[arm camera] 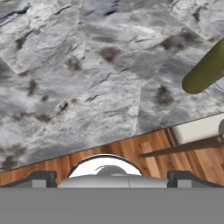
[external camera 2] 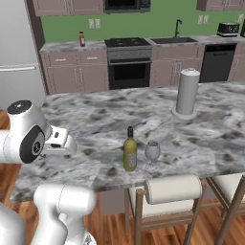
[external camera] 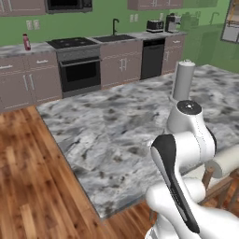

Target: There is a wine glass and glass cup on the dining counter. Place the wine bottle next to the wine glass and the juice bottle next to the glass cup.

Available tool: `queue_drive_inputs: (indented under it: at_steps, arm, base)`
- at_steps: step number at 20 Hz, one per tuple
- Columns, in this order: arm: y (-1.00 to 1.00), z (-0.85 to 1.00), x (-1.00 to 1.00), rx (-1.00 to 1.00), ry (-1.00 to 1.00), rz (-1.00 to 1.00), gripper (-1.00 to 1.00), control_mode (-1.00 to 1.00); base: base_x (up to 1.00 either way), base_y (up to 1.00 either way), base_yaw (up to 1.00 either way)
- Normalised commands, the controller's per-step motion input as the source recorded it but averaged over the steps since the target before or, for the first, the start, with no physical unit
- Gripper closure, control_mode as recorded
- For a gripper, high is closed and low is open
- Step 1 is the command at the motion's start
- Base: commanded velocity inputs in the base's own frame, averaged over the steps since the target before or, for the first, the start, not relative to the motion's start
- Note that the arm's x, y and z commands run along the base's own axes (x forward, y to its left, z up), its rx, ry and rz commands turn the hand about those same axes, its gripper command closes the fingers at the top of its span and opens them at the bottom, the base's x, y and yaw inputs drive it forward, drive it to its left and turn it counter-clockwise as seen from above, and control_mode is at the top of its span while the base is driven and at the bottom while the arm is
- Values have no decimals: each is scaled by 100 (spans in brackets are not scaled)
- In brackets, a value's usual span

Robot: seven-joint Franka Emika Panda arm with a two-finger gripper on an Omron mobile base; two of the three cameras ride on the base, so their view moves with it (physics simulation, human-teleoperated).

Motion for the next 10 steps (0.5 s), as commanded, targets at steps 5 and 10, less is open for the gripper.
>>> queue_drive_inputs:
  at_steps: [5,10]
  arm:
    - [0,0,0,0,0,0,-100,100]
    - [0,0,0,0,0,0,-100,100]
  base:
    - [-55,11,0]
    - [-57,12,0]
